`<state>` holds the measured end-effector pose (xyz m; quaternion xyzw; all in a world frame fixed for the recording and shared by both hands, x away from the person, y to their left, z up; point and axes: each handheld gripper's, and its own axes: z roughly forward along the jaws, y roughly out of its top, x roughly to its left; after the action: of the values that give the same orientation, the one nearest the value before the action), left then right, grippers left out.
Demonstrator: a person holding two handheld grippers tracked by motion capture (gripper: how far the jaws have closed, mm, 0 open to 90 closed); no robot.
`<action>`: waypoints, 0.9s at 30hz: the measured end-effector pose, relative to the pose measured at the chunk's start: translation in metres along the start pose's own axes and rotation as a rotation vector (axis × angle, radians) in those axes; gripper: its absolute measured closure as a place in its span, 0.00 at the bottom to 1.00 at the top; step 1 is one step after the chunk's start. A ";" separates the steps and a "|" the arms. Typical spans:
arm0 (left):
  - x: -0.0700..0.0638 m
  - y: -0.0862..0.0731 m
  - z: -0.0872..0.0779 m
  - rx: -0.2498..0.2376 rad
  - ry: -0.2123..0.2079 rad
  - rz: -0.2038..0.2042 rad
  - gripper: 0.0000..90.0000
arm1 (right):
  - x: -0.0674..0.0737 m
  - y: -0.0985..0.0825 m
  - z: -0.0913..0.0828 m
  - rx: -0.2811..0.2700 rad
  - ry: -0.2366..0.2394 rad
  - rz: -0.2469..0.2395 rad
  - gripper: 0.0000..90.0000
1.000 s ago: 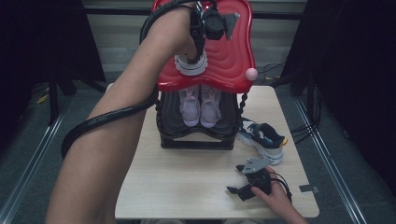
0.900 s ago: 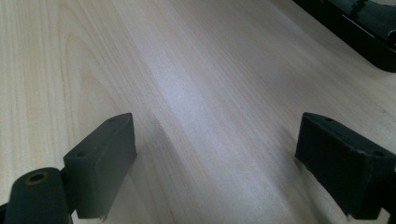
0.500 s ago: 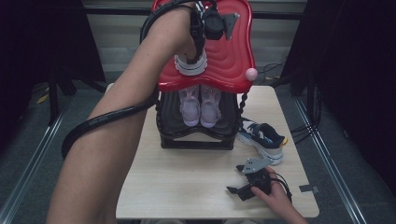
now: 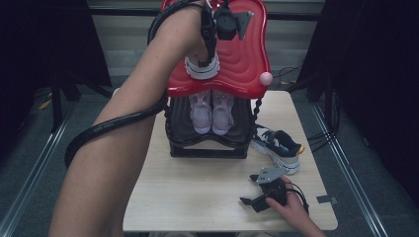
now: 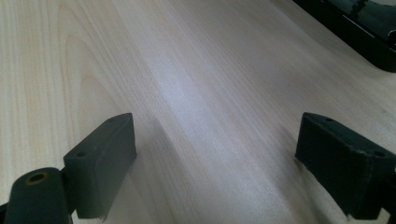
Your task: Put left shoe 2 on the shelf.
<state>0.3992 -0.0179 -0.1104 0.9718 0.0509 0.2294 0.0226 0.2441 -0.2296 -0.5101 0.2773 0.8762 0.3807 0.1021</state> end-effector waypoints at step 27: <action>0.002 -0.006 -0.008 -0.038 -0.022 -0.112 0.44 | 0.000 0.000 0.000 0.000 0.000 0.000 0.12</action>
<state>0.3971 -0.0117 -0.1026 0.9692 0.1008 0.2178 0.0546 0.2441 -0.2296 -0.5101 0.2773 0.8762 0.3807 0.1022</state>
